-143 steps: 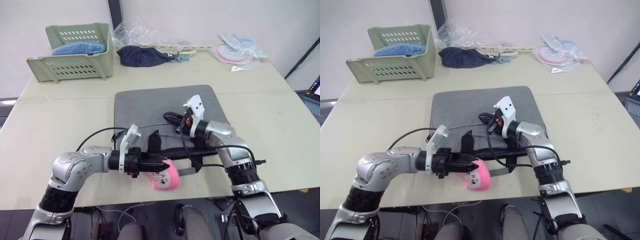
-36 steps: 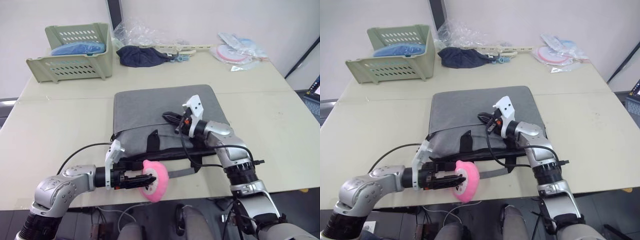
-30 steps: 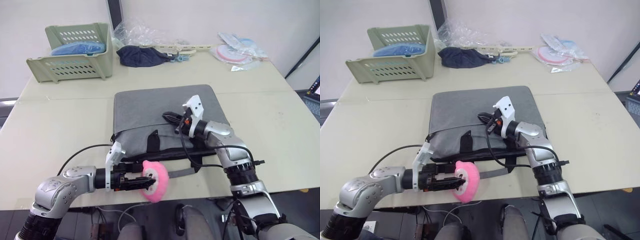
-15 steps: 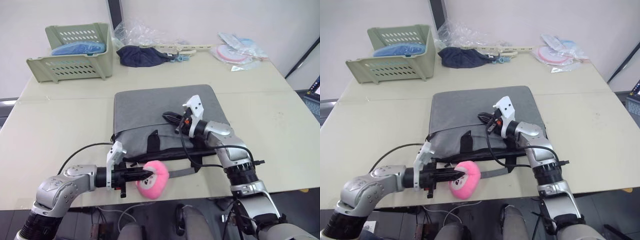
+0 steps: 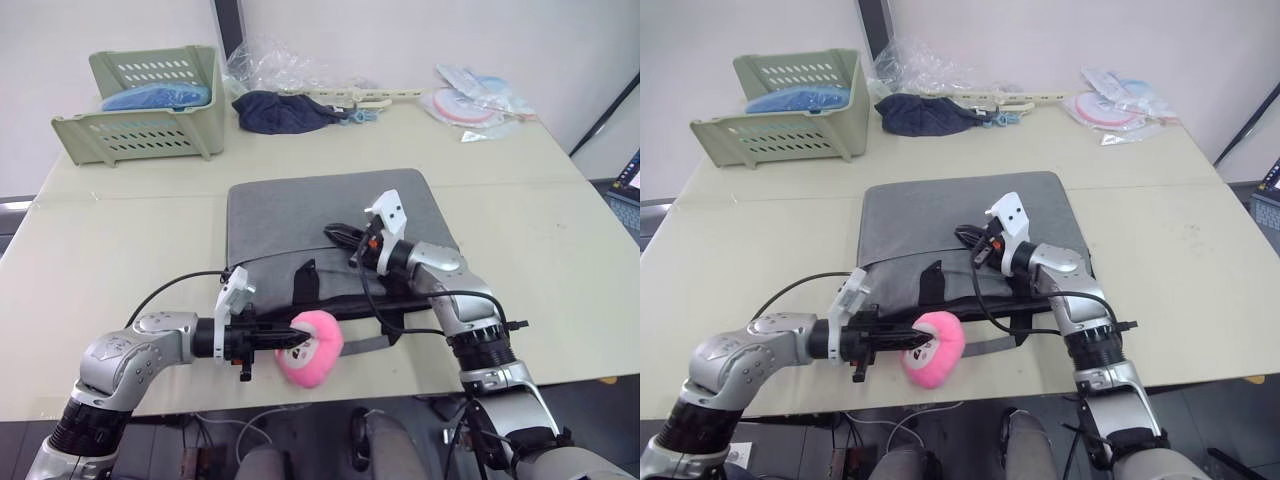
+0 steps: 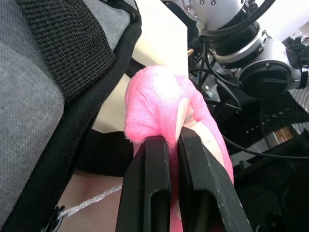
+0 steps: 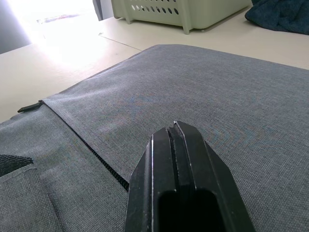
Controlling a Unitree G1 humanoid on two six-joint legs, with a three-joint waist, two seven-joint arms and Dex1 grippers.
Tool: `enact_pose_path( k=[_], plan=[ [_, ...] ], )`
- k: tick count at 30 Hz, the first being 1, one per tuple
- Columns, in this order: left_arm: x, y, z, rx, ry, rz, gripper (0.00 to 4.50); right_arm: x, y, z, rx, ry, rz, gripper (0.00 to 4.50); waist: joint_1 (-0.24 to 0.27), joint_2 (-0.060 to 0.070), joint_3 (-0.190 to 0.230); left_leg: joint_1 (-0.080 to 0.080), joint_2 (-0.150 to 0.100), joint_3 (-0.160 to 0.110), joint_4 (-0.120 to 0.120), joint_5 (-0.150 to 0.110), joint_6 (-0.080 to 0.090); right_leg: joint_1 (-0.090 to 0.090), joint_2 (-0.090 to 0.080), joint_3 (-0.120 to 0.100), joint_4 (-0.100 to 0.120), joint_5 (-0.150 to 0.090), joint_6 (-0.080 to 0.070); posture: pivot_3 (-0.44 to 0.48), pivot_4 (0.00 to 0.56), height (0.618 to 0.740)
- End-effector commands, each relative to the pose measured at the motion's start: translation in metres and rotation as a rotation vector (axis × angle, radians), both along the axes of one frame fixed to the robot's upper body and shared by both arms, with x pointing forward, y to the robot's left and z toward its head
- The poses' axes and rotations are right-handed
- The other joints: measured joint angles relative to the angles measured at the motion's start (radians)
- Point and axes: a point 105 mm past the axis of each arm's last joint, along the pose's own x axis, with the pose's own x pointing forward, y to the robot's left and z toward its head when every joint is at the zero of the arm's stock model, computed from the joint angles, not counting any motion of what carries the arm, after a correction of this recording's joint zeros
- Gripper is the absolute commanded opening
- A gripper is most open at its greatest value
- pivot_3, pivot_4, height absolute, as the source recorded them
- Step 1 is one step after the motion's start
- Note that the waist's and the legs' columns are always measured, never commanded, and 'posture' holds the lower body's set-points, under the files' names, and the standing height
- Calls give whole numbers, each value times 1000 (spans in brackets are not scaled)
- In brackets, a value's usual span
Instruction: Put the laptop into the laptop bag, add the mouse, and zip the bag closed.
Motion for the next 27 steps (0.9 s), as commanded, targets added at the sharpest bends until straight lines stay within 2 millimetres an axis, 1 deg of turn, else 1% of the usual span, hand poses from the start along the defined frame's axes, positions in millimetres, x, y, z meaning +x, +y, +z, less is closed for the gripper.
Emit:
enact_pose_path(
  k=[1, 4, 7, 11, 17, 22, 24, 27],
  plan=[
    [-7, -13, 5, -20, -24, -90, 45, -6, -3, -55, -82, 183, -32, 0, 0, 0, 0, 0, 0, 0, 0, 0, 0, 0, 0, 0, 0, 0, 0, 0, 150, 740],
    [-10, -22, 5, -28, -26, -131, 45, -5, -2, -55, -81, 181, -31, 0, 0, 0, 0, 0, 0, 0, 0, 0, 0, 0, 0, 0, 0, 0, 0, 0, 150, 740],
    [-11, -26, 4, -22, -38, -156, 45, -5, -1, -54, -81, 180, -29, 0, 1, 0, 0, 0, 0, 0, 0, 0, 0, 0, 0, 0, 0, 0, 0, 0, 150, 740],
    [-1, -12, 5, 0, -50, -107, 45, -6, -1, -53, -82, 177, -29, 0, 0, 0, 0, 0, 0, 0, 0, 0, 0, 0, 0, 0, 0, 0, 0, 0, 150, 740],
    [10, 7, 7, 22, -78, -22, 45, -7, -3, -55, -83, 179, -30, 0, 0, 0, 0, 0, 0, 0, 0, 0, 0, 0, 0, 0, 0, 0, 0, 0, 150, 740],
    [24, 29, 14, 50, -118, 62, 45, -8, -1, -55, -82, 179, -27, 0, 0, 0, 0, 0, 1, 0, 0, 0, 0, 0, 0, 0, 0, 0, 0, 0, 150, 740],
    [30, 31, 19, 48, -143, 80, 45, -8, -1, -55, -83, 179, -24, 0, 0, 1, 0, 0, 1, 0, 0, 0, 0, 0, 0, 0, 0, 0, 0, 0, 150, 740],
    [35, 25, 32, 13, -175, 73, 45, -8, 0, -55, -82, 179, -21, 0, 1, 0, 0, 0, 1, 0, 0, 0, 0, 0, 0, -1, 0, 0, 0, 0, 150, 740]
  ],
)
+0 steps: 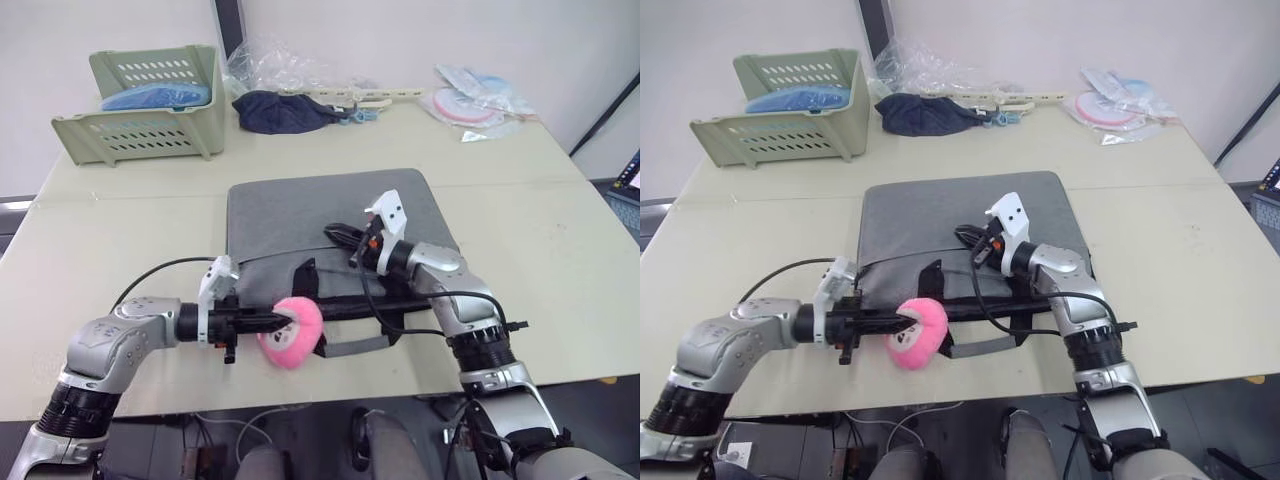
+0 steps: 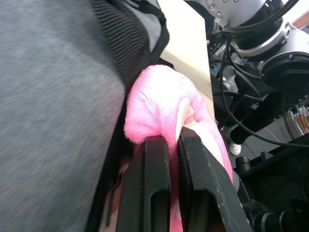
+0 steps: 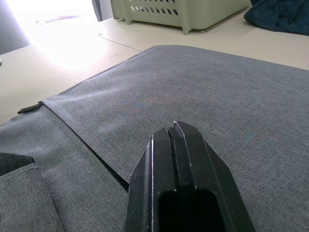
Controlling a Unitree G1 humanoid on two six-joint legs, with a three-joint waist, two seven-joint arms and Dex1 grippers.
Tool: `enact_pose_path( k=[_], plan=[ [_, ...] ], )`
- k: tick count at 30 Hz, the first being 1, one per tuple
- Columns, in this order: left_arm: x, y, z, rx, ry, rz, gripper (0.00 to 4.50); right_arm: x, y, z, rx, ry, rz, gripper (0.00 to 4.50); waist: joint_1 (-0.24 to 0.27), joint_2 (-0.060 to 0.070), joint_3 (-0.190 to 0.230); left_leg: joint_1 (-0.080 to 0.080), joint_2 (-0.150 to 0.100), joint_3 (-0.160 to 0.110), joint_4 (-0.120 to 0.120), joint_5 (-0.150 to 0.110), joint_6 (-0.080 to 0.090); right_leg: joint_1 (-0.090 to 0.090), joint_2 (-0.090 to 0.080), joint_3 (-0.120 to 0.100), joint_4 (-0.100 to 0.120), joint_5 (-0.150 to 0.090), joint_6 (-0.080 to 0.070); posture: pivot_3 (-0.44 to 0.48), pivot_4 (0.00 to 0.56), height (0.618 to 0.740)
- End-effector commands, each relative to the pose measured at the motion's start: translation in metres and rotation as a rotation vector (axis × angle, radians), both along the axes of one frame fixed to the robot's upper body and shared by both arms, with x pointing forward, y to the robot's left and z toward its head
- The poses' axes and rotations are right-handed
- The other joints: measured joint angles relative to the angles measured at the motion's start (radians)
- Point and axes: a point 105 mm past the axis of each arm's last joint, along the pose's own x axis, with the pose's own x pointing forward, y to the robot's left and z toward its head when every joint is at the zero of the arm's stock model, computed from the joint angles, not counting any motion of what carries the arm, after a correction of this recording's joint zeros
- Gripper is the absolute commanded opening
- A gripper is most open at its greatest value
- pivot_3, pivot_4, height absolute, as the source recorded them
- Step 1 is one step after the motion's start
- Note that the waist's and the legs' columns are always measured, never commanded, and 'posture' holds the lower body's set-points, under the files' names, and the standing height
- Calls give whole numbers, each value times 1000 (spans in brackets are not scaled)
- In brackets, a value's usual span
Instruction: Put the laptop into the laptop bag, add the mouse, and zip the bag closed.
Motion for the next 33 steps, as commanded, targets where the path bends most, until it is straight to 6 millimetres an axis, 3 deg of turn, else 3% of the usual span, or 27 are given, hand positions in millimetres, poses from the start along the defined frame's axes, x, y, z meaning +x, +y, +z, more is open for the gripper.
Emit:
enact_pose_path(
  k=[1, 10, 18, 33],
  plan=[
    [11, -5, 28, -43, -104, -6, 45, -7, 0, -55, -85, 182, -17, 0, 0, 0, 0, 0, 0, 0, 0, 0, 0, 0, 0, 0, 0, 0, 0, 0, 150, 740],
    [-3, -49, 40, -89, -121, -190, 45, -7, -2, -55, -82, 183, -27, 0, 1, 0, 0, 0, 0, 1, 0, 0, 0, 0, 0, 0, 0, 0, 0, 0, 150, 740],
    [-15, -58, 35, -87, -73, -265, 45, -8, -4, -55, -82, 183, -36, 0, 1, 0, 0, 0, 0, 2, 0, 0, 0, 0, 0, 0, 0, 0, 0, 0, 150, 740],
    [-28, -94, 25, -92, -81, -385, 45, -7, -4, -54, -84, 181, -38, 0, 3, 0, 0, -1, -1, 2, 0, 0, 0, 0, 0, 0, -1, 0, 0, 0, 150, 740]
  ],
)
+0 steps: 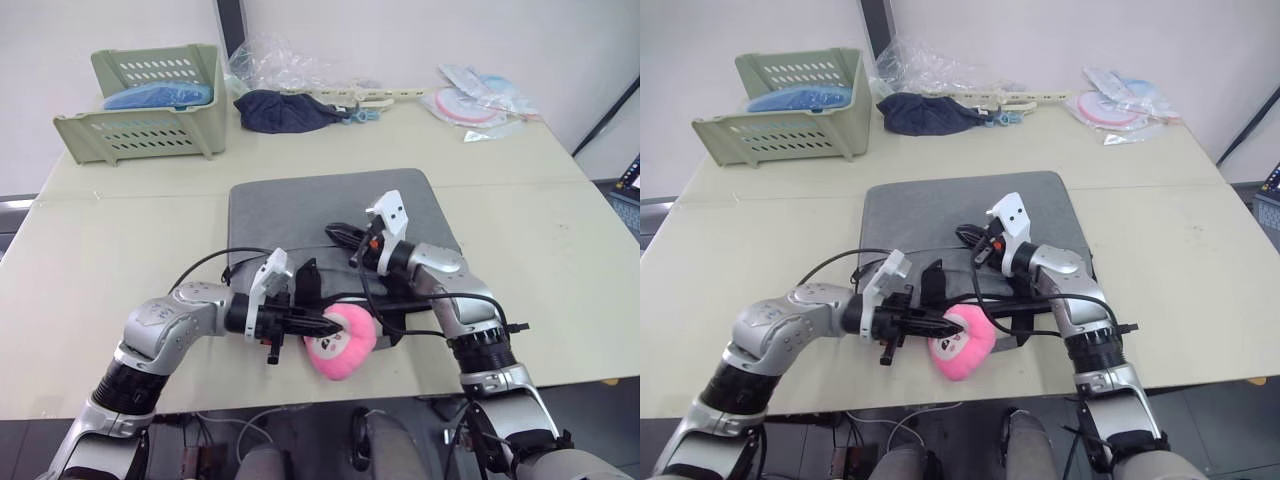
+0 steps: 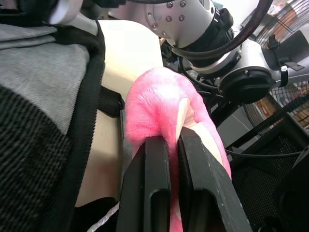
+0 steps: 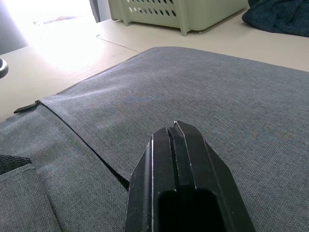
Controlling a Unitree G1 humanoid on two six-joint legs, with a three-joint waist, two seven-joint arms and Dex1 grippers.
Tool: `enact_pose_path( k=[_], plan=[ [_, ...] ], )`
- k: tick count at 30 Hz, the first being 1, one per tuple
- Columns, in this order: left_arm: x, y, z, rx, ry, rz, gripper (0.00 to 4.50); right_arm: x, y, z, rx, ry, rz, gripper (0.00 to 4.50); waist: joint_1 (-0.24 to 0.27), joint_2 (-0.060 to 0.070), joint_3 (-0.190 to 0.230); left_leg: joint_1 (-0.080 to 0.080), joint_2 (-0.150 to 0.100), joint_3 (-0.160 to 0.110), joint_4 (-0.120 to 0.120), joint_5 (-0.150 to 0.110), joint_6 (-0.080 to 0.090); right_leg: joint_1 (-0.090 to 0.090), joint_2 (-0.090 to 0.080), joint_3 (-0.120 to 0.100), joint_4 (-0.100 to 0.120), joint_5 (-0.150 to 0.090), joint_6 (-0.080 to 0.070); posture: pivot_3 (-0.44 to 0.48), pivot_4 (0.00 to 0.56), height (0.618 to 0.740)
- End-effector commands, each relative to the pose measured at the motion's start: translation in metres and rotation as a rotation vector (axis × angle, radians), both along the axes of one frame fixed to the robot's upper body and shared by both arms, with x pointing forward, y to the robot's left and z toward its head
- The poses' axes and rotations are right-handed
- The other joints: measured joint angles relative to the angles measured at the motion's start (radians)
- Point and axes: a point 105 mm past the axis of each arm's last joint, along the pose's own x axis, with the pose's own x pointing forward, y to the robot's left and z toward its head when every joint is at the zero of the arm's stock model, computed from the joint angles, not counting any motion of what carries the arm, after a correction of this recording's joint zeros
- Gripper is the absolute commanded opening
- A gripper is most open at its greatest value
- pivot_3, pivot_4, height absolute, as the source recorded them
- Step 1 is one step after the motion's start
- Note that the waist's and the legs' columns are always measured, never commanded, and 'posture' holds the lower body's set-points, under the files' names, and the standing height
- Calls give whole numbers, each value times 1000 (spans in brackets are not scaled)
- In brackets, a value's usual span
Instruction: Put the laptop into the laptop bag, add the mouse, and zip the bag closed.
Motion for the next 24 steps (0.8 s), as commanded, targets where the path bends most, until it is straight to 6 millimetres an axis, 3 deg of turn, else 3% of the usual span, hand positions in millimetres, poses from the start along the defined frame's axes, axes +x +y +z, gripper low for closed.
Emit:
enact_pose_path(
  k=[1, 10, 24],
  plan=[
    [-16, -22, 14, -55, -68, -128, 45, -7, -3, -54, -85, 188, -25, 0, 0, 0, 0, 0, 0, 0, 0, 0, 0, 0, 0, 0, 0, 0, 0, 0, 150, 740],
    [-12, -42, 15, -74, -100, -170, 45, -8, -2, -55, -87, 191, -23, 0, 2, 0, 0, 0, 0, 1, 0, 0, 0, 1, 0, 0, 0, 0, 0, 0, 150, 740],
    [-7, -56, 21, -100, -124, -184, 45, -10, -2, -56, -86, 193, -23, 0, 9, 0, 0, 0, 0, 1, 1, 0, 1, 1, 0, 0, 0, 0, 0, 0, 150, 740]
  ],
)
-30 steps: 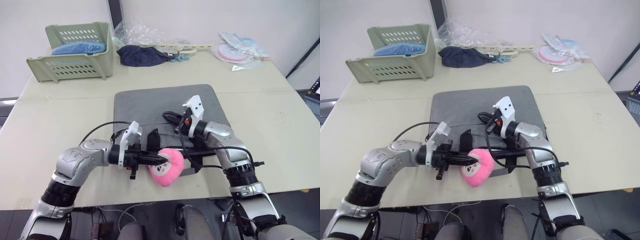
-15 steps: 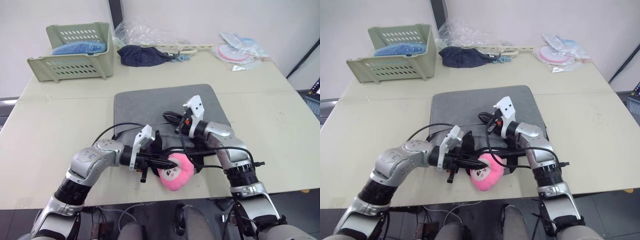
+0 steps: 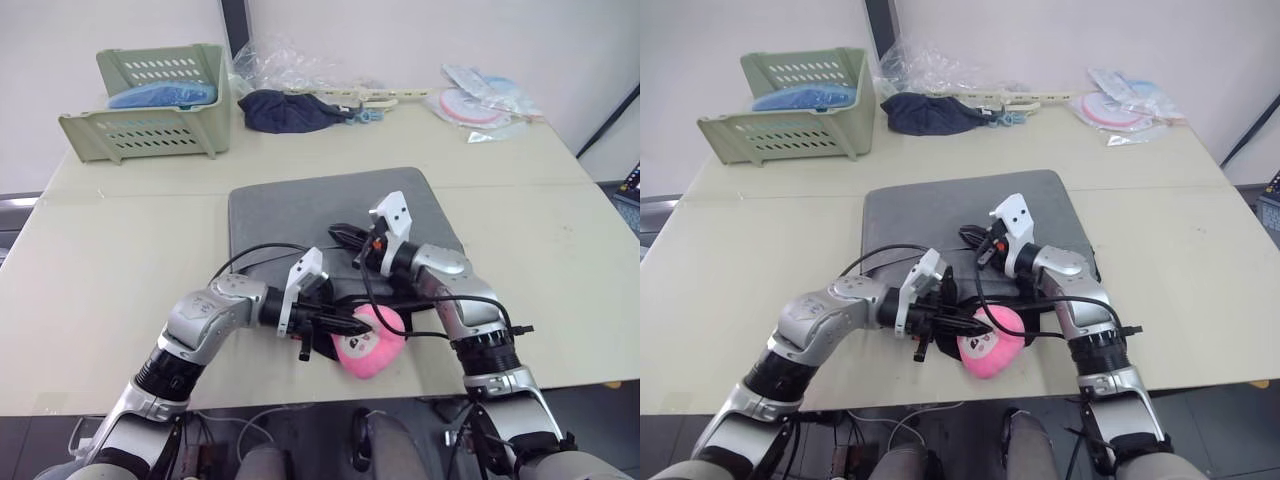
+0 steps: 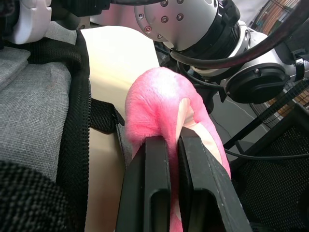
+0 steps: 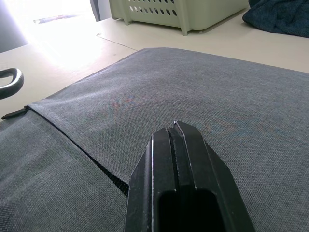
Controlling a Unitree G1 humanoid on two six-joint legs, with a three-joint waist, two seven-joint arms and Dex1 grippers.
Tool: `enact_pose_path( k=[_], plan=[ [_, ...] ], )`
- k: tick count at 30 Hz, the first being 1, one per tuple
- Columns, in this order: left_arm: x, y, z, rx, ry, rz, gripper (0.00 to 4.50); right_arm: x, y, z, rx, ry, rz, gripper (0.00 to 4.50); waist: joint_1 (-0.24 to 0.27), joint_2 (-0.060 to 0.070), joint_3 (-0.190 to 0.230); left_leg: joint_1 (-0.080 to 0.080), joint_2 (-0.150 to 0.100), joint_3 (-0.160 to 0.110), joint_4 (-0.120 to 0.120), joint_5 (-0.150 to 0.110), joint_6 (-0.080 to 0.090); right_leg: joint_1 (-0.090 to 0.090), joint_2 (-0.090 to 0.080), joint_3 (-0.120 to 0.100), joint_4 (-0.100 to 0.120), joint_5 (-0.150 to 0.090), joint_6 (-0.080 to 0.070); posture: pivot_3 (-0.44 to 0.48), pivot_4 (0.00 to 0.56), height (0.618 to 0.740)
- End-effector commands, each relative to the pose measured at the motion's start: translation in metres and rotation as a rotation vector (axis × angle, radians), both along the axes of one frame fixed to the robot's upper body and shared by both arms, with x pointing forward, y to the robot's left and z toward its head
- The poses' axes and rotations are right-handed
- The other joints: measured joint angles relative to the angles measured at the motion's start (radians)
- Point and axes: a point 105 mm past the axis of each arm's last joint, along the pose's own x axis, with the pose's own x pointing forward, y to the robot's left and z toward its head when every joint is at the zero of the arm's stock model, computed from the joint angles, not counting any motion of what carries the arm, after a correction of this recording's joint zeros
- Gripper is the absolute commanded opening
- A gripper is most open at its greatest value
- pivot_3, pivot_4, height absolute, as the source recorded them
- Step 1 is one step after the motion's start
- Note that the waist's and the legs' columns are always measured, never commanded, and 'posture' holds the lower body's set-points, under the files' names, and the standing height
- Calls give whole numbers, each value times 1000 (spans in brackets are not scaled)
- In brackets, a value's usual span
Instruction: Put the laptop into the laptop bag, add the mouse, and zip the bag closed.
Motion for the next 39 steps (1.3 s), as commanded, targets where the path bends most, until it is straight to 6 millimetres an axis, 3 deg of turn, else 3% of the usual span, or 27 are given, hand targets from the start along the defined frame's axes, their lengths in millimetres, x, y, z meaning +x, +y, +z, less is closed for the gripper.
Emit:
enact_pose_path(
  k=[1, 10, 15, 21, 26, 39],
  plan=[
    [-13, -25, 24, -95, -70, -115, 45, -8, 1, -56, -81, 197, -19, 0, 6, 0, 0, 0, 0, 0, 0, 0, 0, 0, 0, 0, 0, 0, 0, 0, 150, 740],
    [-8, -33, 28, -101, -55, -90, 45, -8, 2, -55, -79, 196, -20, 0, 12, 0, 0, 0, -1, 0, 0, 0, 0, 0, 0, 0, 0, 0, 0, 0, 150, 740],
    [-9, -31, 26, -96, -31, -86, 1778, -7, 2, -55, -79, 195, -22, 0, 11, 0, 0, 0, -1, 0, 0, 0, 0, 0, 0, 0, 0, 0, 0, 0, 150, 740],
    [-10, -24, 23, -73, -58, -70, 4447, -6, 4, -55, -77, 195, -20, 0, 6, 0, 0, 0, 0, 0, 0, 0, 0, 0, 0, 0, 0, 0, 0, 0, 150, 740],
    [-6, -1, 25, -54, -62, 10, 4447, -6, 3, -55, -76, 196, -19, 0, -7, 0, 0, 0, 1, 0, 0, 0, 0, 0, 1, 0, 0, 0, 0, 0, 150, 740],
    [15, 61, 69, -71, -156, 293, 4447, -4, 6, -51, -69, 187, -10, 0, -9, 0, 0, 1, 2, -3, 0, 0, 0, 0, 1, 1, 1, 0, 0, 0, 150, 740]
  ],
)
